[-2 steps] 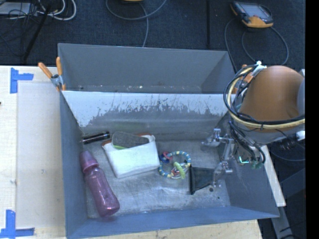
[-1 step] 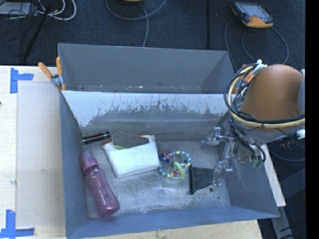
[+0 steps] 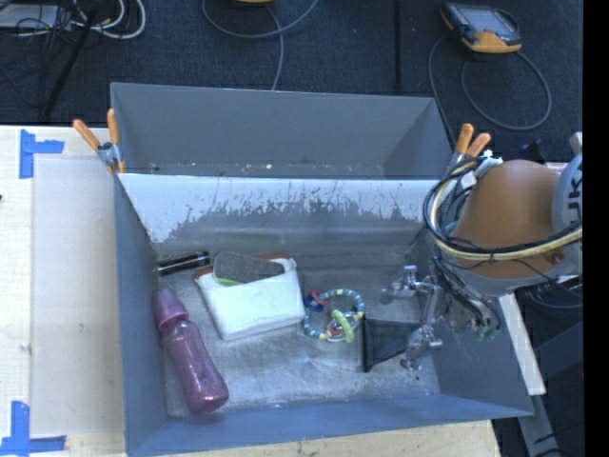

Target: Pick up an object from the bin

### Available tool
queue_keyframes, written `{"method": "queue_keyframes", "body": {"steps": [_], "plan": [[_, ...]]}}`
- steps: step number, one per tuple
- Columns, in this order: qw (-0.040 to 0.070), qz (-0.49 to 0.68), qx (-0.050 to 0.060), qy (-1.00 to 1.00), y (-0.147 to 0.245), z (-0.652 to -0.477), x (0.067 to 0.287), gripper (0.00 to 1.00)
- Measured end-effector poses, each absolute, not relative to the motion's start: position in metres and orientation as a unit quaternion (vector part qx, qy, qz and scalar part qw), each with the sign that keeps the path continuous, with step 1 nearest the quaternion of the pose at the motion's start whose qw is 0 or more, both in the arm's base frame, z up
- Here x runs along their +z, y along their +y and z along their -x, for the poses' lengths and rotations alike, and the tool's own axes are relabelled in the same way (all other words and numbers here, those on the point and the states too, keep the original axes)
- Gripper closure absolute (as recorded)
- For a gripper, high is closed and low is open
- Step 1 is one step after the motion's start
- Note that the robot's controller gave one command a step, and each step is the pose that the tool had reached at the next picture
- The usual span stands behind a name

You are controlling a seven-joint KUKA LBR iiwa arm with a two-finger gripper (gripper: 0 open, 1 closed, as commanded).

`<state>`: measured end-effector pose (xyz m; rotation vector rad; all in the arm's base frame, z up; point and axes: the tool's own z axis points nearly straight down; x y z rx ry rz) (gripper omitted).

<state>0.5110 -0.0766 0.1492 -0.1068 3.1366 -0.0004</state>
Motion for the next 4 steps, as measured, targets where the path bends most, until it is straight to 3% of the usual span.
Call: {"method": "queue_keyframes", "body": {"steps": [1, 2, 3, 4], "plan": [[-0.002, 0.056, 0.001, 0.998, -0.093, -0.505, 0.132, 0.00], [0.000, 0.103, 0.000, 0.995, -0.119, -0.544, 0.147, 0.00], [0.002, 0.044, 0.000, 0.999, -0.119, -0.531, 0.081, 0.00], [0.024, 0.097, -0.004, 0.995, -0.121, -0.543, 0.063, 1.00]]}}
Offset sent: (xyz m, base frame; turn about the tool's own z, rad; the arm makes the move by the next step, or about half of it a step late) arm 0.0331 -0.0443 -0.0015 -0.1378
